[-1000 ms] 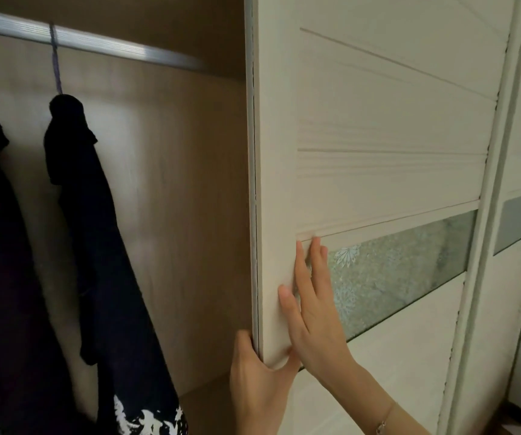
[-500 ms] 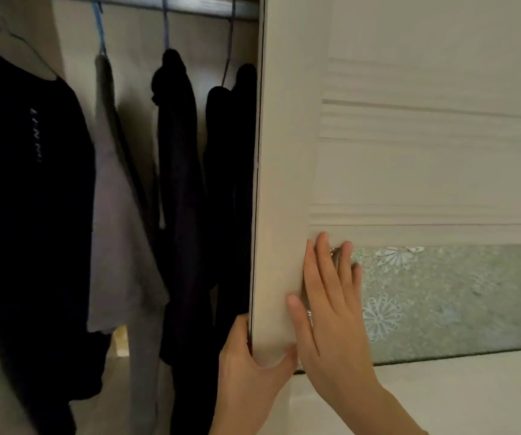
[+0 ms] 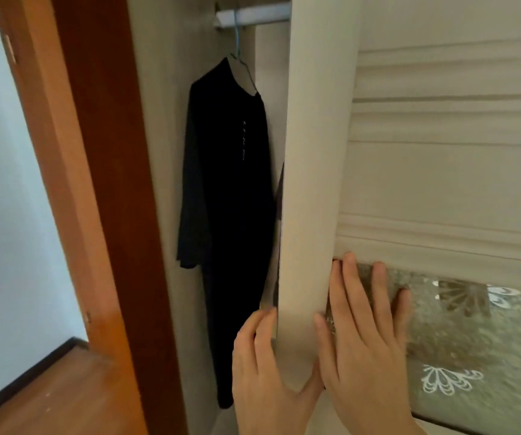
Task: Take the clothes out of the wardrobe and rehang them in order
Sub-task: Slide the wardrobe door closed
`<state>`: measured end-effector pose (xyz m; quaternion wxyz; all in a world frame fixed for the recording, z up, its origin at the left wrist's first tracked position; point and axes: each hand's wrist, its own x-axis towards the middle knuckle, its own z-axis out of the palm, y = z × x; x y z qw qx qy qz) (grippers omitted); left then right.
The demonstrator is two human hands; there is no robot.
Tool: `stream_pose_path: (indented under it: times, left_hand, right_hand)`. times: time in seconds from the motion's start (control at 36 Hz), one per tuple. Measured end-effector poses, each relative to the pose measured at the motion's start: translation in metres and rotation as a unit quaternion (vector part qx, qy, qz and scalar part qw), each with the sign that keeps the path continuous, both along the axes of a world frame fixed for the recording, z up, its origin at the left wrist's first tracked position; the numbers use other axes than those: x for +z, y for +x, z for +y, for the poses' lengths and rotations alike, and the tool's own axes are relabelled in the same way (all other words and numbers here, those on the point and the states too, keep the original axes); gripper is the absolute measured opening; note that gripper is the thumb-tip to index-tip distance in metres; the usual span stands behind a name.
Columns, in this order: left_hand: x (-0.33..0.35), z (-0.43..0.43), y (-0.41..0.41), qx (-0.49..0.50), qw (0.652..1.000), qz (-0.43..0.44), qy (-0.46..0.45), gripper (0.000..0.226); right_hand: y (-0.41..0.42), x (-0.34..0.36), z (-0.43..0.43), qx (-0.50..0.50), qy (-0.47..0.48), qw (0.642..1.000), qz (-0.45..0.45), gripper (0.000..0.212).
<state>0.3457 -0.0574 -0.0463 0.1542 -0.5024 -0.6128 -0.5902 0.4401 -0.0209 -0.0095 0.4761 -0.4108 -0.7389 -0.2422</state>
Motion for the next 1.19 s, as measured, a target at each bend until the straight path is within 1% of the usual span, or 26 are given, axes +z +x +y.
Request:
stream_pose_path:
  times: [0.08, 0.17, 0.22, 0.28, 0.33, 0.36, 0.39, 0.44, 0.5, 0.56, 0.69, 0.78, 0.81, 0.89, 0.94, 1.08, 1.19]
  left_hand:
    - [0.000, -0.002, -0.034, 0.016, 1.000, 0.015, 0.003, 0.066]
    - [0.001, -0.008, -0.080, 0.001, 1.000, 0.012, 0.020, 0.069]
    - [0.005, -0.015, -0.115, 0.026, 0.999, -0.026, 0.032, 0.068]
    - [0.009, -0.018, -0.147, 0.060, 0.994, -0.082, 0.030, 0.070]
    - [0.013, -0.020, -0.174, 0.083, 0.988, -0.134, 0.002, 0.077]
    - [0.015, -0.020, -0.185, 0.079, 0.984, -0.159, -0.022, 0.082]
    - [0.016, -0.020, -0.195, 0.061, 0.981, -0.182, -0.042, 0.087]
    - [0.019, -0.021, -0.209, -0.011, 0.968, -0.239, -0.075, 0.093]
    - [0.022, -0.023, -0.213, -0.089, 0.943, -0.304, -0.102, 0.094]
    - [0.022, -0.025, -0.216, -0.125, 0.928, -0.332, -0.115, 0.094]
    - [0.020, -0.031, -0.222, -0.160, 0.916, -0.341, -0.137, 0.099]
    - [0.021, -0.032, -0.222, -0.167, 0.923, -0.314, -0.147, 0.093]
    - [0.021, -0.033, -0.223, -0.164, 0.925, -0.305, -0.152, 0.096]
    - [0.020, -0.033, -0.224, -0.151, 0.930, -0.287, -0.173, 0.117]
    - [0.020, -0.033, -0.225, -0.140, 0.931, -0.280, -0.187, 0.124]
    - [0.017, -0.030, -0.227, -0.116, 0.940, -0.251, -0.201, 0.119]
    - [0.017, -0.031, -0.227, -0.125, 0.939, -0.262, -0.187, 0.112]
  right_hand:
    - [-0.029, 0.000, -0.001, 0.004, 0.008, 1.000, -0.010, 0.058]
    - [-0.056, -0.001, -0.003, 0.015, 0.002, 1.000, -0.017, 0.058]
    - [-0.073, 0.000, -0.004, 0.021, -0.003, 0.999, -0.026, 0.057]
    - [-0.089, 0.001, -0.005, 0.027, -0.004, 0.999, -0.038, 0.056]
    - [-0.105, 0.002, -0.006, 0.030, -0.005, 0.999, -0.044, 0.057]
    - [-0.113, 0.002, -0.006, 0.031, -0.007, 0.998, -0.047, 0.057]
    - [-0.121, 0.002, -0.006, 0.031, -0.010, 0.998, -0.049, 0.058]
    - [-0.135, 0.002, -0.007, 0.037, -0.018, 0.998, -0.050, 0.057]
    - [-0.147, 0.002, -0.008, 0.050, -0.026, 0.997, -0.050, 0.055]
    - [-0.158, 0.002, -0.010, 0.067, -0.036, 0.996, -0.052, 0.054]
    - [-0.182, 0.000, -0.015, 0.107, -0.077, 0.990, -0.045, 0.056]
    - [-0.194, 0.000, -0.017, 0.111, -0.089, 0.989, -0.040, 0.057]
    - [-0.198, 0.000, -0.018, 0.110, -0.089, 0.989, -0.040, 0.057]
    - [-0.208, -0.001, -0.019, 0.108, -0.087, 0.990, -0.038, 0.057]
    - [-0.210, -0.002, -0.020, 0.104, -0.088, 0.990, -0.030, 0.057]
    - [-0.204, 0.000, -0.022, 0.109, -0.091, 0.989, -0.039, 0.055]
    - [-0.196, -0.002, -0.022, 0.129, -0.093, 0.985, -0.066, 0.055]
